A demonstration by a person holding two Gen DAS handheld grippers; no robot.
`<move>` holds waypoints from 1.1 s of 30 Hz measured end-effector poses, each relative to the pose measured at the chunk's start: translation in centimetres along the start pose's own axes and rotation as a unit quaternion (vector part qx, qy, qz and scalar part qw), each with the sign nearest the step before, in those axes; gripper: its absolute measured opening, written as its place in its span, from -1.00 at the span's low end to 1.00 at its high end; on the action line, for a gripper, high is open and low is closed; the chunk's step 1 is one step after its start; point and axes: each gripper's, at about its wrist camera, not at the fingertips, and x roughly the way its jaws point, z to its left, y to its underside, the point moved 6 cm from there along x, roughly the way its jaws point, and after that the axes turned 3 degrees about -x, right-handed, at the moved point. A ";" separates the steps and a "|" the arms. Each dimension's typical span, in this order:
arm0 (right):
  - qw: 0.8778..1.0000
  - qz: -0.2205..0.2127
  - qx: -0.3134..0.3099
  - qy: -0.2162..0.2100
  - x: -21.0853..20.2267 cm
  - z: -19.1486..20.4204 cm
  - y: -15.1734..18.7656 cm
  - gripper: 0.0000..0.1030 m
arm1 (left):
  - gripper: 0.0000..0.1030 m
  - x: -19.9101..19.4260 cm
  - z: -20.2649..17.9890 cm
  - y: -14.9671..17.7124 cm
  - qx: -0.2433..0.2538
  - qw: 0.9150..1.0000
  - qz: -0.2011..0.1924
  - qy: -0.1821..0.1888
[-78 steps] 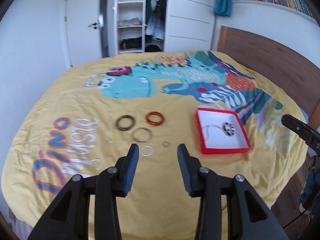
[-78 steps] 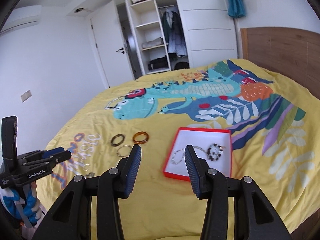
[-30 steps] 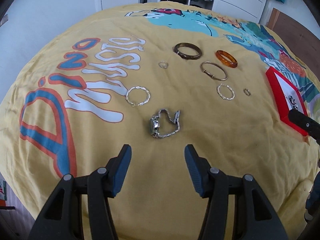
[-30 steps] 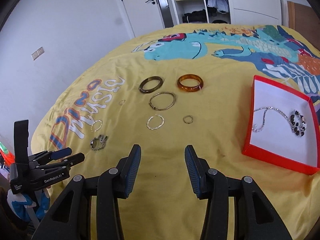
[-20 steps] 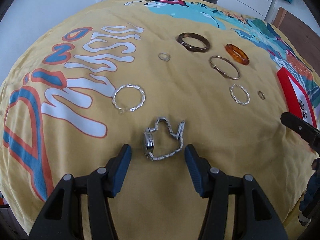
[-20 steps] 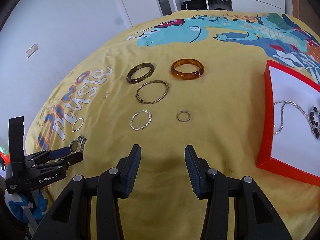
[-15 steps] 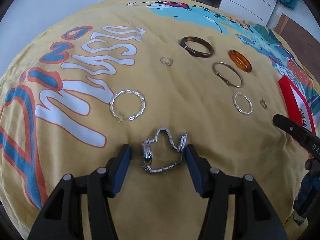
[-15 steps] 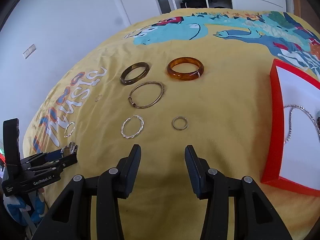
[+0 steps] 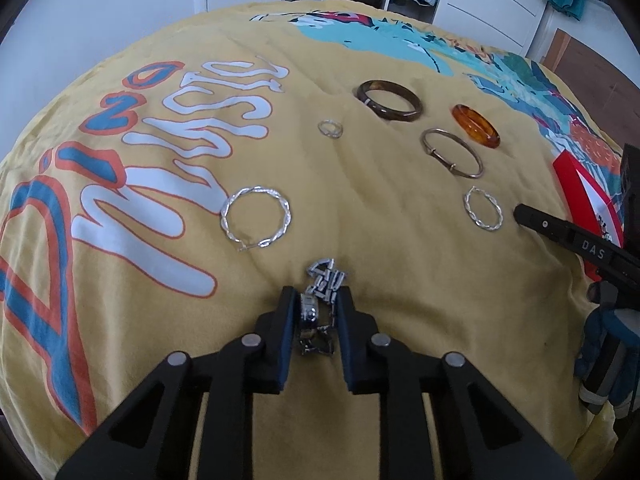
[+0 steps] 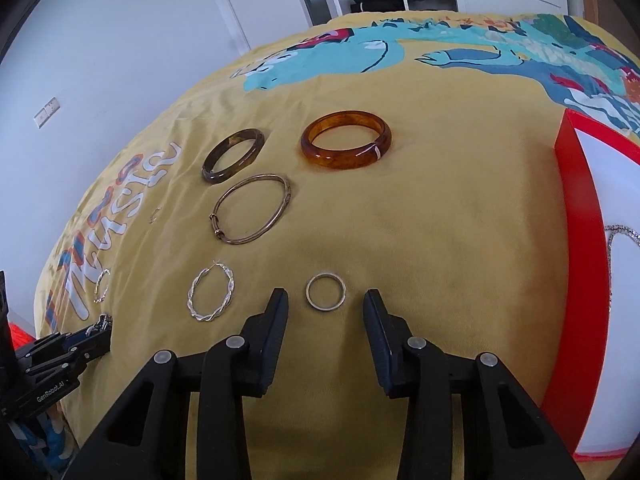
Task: Organize jewelry
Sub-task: 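Grasp the silver chain bracelet with the left tool while the right tool grasps a small silver ring, then carry the chain bracelet and ring with both tools into the red box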
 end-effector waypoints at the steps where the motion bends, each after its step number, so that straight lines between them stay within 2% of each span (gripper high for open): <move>1: 1.000 0.000 -0.002 0.000 0.2 0.0 -0.1 -0.31 | -0.69 -0.1 0.0 0.0 0.001 1.000 0.000 -0.001; 3: 1.000 0.002 -0.010 0.005 0.7 0.1 -0.3 -0.39 | -0.70 -0.2 0.0 0.0 -0.001 1.000 0.002 0.001; 5: 1.000 0.004 -0.015 0.010 1.0 0.1 -0.3 -0.61 | -0.74 -0.3 0.0 0.0 -0.005 1.000 0.004 0.007; 17: 1.000 0.004 -0.023 0.006 -1.4 1.4 0.4 -0.61 | -0.75 -2.8 0.2 0.0 -0.026 0.999 0.001 0.032; 26: 0.999 -0.012 -0.030 -0.003 -6.9 3.6 1.3 -0.61 | -0.75 -7.2 0.0 -0.1 -0.019 0.999 -0.031 0.038; 33: 0.999 -0.043 -0.027 0.009 -12.6 3.6 1.9 -0.61 | -0.75 -10.6 -2.1 -0.3 -0.002 0.997 -0.048 0.055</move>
